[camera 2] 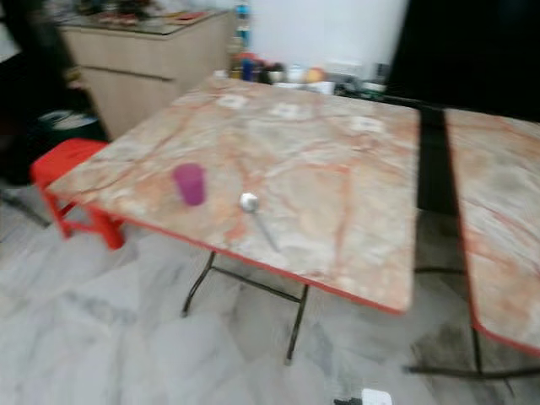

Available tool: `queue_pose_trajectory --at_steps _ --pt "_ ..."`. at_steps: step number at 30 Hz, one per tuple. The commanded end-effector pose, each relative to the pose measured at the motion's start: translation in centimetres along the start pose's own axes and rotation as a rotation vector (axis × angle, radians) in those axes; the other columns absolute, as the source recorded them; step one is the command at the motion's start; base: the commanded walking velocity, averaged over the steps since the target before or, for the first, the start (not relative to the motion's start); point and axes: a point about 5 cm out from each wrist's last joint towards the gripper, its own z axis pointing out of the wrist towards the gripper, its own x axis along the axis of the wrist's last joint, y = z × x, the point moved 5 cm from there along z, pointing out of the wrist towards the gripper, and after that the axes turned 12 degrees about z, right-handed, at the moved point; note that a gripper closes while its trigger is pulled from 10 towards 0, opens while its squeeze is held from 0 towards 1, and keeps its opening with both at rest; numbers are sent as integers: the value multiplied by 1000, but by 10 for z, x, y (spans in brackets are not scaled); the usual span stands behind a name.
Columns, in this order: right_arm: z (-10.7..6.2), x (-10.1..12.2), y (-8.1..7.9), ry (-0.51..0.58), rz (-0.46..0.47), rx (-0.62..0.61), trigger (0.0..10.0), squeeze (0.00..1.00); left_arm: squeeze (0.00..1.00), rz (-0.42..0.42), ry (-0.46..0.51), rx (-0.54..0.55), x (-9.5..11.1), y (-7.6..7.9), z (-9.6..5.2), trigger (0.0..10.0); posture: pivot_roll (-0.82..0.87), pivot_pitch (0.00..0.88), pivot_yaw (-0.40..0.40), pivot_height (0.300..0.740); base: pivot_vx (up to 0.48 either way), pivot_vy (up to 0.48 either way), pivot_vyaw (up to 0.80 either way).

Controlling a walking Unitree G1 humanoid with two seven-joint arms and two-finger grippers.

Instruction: Setting the table

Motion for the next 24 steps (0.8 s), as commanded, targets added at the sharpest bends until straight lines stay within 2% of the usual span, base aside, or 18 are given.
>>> queue_pose_trajectory --at_steps 1,5,11,19,20,22,24 --pt "-1 -1 7 1 20 -20 10000 0 0 7 -9 -7 -7 -3 -2 10000 67 0 -9 740 0 0 0" --pt "-1 -2 8 3 26 -22 10000 0 0 6 -13 4 -12 -13 -5 10000 66 0 -8 740 0 0 0" --pt "-1 -1 9 14 52 -30 10000 0 0 9 -18 11 -14 -16 -5 10000 64 0 -9 740 0 0 0" --pt "-2 -1 11 19 60 -41 10000 0 0 -6 -14 -4 -2 4 0 10000 66 0 -12 740 0 0 0" --pt "-2 -1 12 16 60 -51 10000 0 0 -9 -8 -13 5 13 3 10000 67 0 -12 740 0 285 0" --pt "-2 -2 12 14 64 -54 10000 0 0 -9 -3 -19 10 20 4 10000 66 0 -12 740 0 304 0" --pt "-2 -2 12 13 80 -56 10000 0 0 -8 2 -24 14 24 5 10000 66 0 -12 740 0 386 -800"
